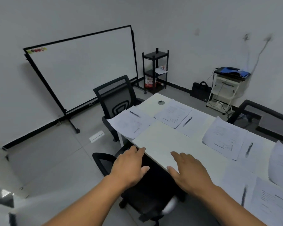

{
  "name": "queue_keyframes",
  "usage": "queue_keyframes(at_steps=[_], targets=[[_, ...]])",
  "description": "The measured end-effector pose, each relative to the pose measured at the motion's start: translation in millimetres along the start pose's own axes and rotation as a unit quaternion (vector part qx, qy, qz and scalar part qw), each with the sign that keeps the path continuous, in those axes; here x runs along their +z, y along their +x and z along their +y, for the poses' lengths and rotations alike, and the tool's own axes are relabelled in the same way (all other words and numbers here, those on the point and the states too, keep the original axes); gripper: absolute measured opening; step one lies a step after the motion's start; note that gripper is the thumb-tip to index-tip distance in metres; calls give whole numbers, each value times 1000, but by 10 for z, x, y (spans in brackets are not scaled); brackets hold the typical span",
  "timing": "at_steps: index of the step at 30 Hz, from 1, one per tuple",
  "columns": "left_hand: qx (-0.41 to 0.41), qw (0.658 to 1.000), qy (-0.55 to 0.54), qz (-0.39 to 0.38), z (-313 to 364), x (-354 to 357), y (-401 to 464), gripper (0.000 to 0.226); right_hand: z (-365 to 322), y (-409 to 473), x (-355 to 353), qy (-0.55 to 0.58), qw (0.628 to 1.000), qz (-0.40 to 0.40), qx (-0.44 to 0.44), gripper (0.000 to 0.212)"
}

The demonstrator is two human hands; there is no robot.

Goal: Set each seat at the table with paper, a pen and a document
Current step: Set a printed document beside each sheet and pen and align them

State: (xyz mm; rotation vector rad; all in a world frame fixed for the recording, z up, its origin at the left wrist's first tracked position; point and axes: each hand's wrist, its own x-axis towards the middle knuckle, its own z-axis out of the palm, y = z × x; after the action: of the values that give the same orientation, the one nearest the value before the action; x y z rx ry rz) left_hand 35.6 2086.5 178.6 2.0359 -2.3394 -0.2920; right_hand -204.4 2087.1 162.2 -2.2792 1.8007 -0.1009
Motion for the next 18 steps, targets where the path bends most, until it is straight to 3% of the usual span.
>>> queue_keyframes(at_steps=[18], targets=[[-72,996,22,49,-2820,-1081,-439,72,-3095,1212,-49,-20,990,52,-130,43]])
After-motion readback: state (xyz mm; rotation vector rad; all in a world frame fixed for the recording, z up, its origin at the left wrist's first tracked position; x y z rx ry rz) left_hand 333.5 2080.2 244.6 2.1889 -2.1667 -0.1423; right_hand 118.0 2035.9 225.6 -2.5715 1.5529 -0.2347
